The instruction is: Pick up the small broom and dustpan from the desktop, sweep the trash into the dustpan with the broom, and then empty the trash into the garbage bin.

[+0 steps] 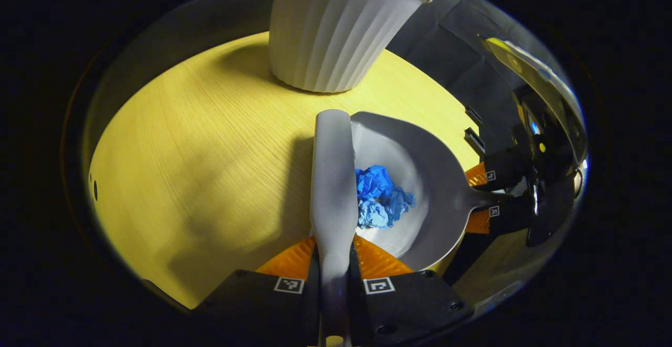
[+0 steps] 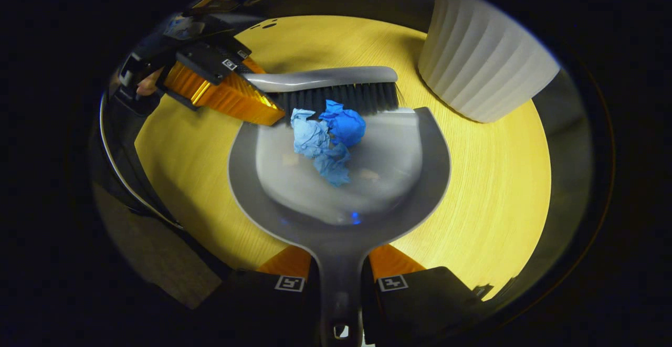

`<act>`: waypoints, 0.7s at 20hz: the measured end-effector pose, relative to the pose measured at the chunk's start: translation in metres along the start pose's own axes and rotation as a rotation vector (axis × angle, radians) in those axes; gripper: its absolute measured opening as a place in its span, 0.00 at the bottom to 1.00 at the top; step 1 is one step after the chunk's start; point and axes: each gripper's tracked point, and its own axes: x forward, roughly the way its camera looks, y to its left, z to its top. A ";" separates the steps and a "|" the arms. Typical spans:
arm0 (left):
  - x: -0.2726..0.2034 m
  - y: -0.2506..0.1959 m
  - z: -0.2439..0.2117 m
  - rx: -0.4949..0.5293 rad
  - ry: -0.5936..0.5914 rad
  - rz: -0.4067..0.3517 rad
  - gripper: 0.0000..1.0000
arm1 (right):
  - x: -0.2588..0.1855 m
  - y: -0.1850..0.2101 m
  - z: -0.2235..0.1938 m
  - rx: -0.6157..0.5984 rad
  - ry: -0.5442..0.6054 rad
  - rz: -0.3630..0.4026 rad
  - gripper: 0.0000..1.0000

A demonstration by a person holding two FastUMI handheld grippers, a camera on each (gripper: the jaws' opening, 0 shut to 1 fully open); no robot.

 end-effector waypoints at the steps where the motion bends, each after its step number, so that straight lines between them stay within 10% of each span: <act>1: -0.002 0.001 0.001 -0.006 -0.019 0.005 0.27 | -0.003 0.003 -0.001 0.004 -0.008 -0.001 0.36; 7: -0.020 -0.001 0.010 -0.024 -0.118 0.010 0.30 | -0.007 0.009 0.000 0.042 -0.043 -0.012 0.43; 9: -0.026 0.001 0.010 -0.037 -0.156 0.019 0.27 | -0.006 0.013 -0.001 0.077 -0.049 -0.014 0.29; 14: -0.045 0.039 0.006 -0.096 -0.248 0.128 0.27 | -0.024 0.018 0.006 0.158 -0.064 -0.047 0.29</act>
